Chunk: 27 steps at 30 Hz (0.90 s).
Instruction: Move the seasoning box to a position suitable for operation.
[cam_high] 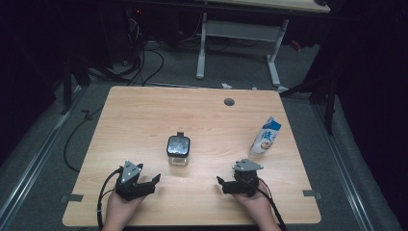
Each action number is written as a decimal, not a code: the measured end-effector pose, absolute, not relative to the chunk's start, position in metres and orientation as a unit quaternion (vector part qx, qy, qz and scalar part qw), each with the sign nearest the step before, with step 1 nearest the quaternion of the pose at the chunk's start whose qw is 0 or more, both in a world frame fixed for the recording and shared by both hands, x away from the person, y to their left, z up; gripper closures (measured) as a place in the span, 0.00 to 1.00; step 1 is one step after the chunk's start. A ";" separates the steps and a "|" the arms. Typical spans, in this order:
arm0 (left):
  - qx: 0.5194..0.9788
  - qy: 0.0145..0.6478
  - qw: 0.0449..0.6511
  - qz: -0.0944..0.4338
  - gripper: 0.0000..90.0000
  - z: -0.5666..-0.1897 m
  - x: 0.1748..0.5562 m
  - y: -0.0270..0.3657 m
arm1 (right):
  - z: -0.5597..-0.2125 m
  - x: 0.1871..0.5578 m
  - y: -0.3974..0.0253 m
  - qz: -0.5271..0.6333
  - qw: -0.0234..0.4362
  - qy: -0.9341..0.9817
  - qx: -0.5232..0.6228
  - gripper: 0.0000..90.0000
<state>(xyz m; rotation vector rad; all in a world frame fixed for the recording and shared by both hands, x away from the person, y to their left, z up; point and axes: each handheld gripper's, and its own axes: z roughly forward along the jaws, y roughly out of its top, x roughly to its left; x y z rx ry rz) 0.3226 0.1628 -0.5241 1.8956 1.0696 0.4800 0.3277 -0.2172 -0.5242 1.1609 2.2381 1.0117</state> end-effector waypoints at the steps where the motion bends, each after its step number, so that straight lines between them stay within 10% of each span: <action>1: 0.763 0.431 0.441 0.193 0.25 -0.524 0.323 0.163 | -0.524 0.328 -0.217 0.364 0.211 0.805 0.418 0.09; 27: 0.736 0.433 0.487 0.184 0.44 -0.517 0.319 0.177 | -0.520 0.319 -0.232 0.406 0.200 0.785 0.424 0.35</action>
